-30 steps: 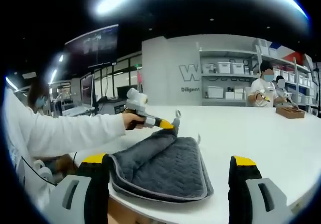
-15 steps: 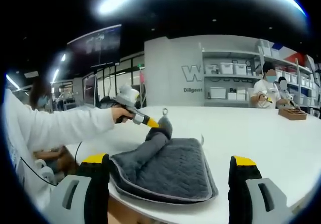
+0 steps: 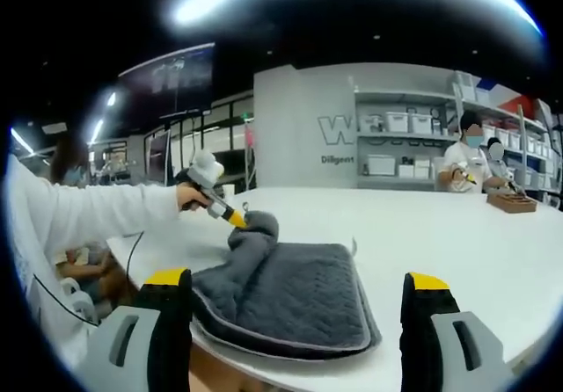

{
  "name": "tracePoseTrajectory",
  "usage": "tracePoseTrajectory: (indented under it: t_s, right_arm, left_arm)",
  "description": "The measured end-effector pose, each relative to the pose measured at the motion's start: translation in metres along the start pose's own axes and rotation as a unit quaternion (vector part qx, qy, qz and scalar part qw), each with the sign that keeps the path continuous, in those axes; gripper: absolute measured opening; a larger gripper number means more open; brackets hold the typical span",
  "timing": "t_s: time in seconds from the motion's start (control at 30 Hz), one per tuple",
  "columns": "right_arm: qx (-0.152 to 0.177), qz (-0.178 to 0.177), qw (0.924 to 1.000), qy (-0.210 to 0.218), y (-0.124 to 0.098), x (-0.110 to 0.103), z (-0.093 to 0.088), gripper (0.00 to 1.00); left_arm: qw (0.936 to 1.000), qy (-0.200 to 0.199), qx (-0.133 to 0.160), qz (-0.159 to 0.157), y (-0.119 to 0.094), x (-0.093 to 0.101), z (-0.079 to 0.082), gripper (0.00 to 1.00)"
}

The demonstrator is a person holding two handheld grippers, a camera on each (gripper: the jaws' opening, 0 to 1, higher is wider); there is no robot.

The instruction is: Open the folded towel by lifting each exposed corner and separating the folded layers until the towel lies flat within the target outline without major curled edges

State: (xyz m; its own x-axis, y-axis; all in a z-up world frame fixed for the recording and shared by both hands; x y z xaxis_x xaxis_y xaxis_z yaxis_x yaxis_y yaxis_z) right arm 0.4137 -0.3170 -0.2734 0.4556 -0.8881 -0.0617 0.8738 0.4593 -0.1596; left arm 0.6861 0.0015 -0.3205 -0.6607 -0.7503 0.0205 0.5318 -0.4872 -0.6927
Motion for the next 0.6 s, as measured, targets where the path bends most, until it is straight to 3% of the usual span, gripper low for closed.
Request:
tracePoseTrajectory:
  t_s: [0.17,0.37,0.6]
  right_arm:
    - [-0.002,0.0,1.0,0.0,0.0,0.0,0.0,0.99]
    - [-0.003,0.0,1.0,0.001,0.001,0.0,-0.001,0.99]
    - [-0.002,-0.003,1.0,0.002,0.0,0.002,-0.001,0.99]
  left_arm:
    - [0.9987,0.012,-0.042,0.027,-0.003,-0.021,-0.014,0.03]
    - [0.9955,0.012,-0.082,0.047,-0.01,-0.031,-0.035,0.03]
    - [0.9909,0.018,-0.108,0.079,-0.012,-0.055,-0.039,0.03]
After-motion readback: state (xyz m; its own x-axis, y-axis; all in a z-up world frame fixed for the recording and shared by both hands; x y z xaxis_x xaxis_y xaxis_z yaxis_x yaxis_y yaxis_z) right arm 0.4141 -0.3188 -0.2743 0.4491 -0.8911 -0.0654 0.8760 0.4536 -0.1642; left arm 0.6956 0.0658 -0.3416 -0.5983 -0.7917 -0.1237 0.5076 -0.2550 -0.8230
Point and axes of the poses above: the point that each gripper's makers call its tool centre point, and the gripper's own axes: y roughly forward along the fingers, x roughly to its right, z roughly out of its top, the point moved 8 cm from there along -y, roughly backward along the fingers, and after that the axes turned 6 degrees about z, right-handed, at the moved point
